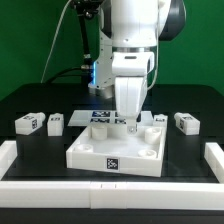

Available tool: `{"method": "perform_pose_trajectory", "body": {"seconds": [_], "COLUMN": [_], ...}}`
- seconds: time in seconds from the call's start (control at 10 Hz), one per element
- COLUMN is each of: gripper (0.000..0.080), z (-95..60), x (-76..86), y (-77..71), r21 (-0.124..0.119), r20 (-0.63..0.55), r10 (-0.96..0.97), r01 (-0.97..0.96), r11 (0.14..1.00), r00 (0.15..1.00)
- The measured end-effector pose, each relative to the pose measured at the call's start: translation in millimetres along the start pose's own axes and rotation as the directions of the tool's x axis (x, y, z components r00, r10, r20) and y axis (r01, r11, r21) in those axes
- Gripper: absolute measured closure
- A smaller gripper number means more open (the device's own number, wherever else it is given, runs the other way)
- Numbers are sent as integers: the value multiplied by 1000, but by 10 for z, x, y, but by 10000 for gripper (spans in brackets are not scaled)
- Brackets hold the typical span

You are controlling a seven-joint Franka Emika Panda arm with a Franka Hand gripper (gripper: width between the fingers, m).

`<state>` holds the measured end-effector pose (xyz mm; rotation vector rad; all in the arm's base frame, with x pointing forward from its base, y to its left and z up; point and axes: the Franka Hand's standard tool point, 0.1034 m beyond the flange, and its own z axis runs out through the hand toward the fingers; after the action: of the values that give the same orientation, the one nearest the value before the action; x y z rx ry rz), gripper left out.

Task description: Assemble one leg

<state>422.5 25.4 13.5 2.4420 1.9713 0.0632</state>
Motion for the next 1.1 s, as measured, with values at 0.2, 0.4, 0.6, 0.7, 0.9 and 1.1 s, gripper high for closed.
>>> {"method": "perform_pose_trajectory", "body": {"seconds": [0.2, 0.4, 0.6, 0.7, 0.9, 1.1], "gripper": [150, 162, 331, 505, 688, 741], "z": [30, -20, -3, -3, -1, -1], "x": [2, 50, 33, 33, 33, 28], "y": [-3, 7, -2, -3, -4, -5], "r21": [7, 8, 11, 11, 12, 12], "r20": [2, 7, 7, 7, 8, 8], "r10": [42, 147, 142, 142, 142, 147], "r01": [-42, -147, -142, -142, -142, -147], "r11": [999, 989, 990, 990, 990, 989], "r00": [999, 989, 990, 990, 990, 989]}}
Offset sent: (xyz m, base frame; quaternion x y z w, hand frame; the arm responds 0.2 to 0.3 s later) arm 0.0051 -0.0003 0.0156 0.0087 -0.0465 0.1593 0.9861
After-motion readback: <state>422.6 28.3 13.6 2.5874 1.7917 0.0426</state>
